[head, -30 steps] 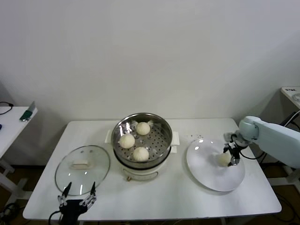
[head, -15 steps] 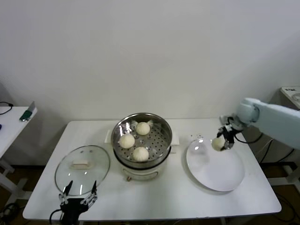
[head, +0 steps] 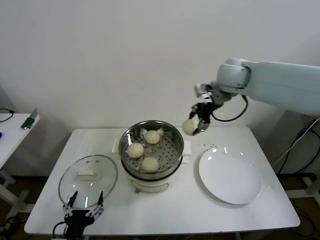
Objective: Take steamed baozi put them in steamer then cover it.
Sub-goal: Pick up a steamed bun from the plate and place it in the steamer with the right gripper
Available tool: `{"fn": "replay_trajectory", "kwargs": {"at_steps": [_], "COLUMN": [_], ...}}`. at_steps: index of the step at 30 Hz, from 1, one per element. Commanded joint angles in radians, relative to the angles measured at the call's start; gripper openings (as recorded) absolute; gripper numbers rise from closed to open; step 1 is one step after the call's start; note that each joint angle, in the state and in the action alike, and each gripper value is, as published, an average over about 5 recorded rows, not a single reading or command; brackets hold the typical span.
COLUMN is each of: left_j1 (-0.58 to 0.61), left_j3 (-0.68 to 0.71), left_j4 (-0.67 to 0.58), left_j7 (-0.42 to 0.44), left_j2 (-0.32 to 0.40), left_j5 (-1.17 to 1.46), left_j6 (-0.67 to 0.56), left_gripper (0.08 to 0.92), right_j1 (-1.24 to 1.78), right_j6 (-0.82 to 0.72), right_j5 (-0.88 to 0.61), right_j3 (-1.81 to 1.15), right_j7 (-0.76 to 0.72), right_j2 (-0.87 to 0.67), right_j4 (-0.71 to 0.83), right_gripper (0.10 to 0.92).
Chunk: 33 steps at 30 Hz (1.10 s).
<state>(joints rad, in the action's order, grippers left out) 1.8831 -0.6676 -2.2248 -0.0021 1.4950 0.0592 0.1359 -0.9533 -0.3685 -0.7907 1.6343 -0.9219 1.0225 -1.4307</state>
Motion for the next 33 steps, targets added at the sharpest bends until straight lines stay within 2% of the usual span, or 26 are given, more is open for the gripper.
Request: {"fn": "replay_trajectory", "kwargs": {"at_steps": [1,12,30,33], "left_j1": [0.004,0.002,-0.004,-0.004], "left_j3": [-0.008,-0.012,-0.012,-0.013], "left_j4": [0.0,0.0,0.0,0.0], "left_j7": [-0.001,-0.001,0.001,0.0], "left_j2": [0.002,-0.001,-0.002,-0.002], "left_j5": [0.003,0.01,0.011,0.011], "left_j6": [-0.004,0.002,0.011,0.012], "left_gripper": [0.823,0.823,0.823,0.823], "right_j1": [0.089,0.279,0.326,0.312], "right_j6": [-0.073,-0.069,-0.048,-0.033], "right_j5": [-0.059,0.107,0.152,0.144], "right_j3": [0.0,-0.017,-0.035,-0.041], "right_j7": [0.084,0.11,0.096,0.085], "right_j2": [0.235,0.237,0.255,0.247], "right_j4": [0.002,0.147,0.206,0.203], "right_gripper": [0.679,0.679,0.682,0.719]}}
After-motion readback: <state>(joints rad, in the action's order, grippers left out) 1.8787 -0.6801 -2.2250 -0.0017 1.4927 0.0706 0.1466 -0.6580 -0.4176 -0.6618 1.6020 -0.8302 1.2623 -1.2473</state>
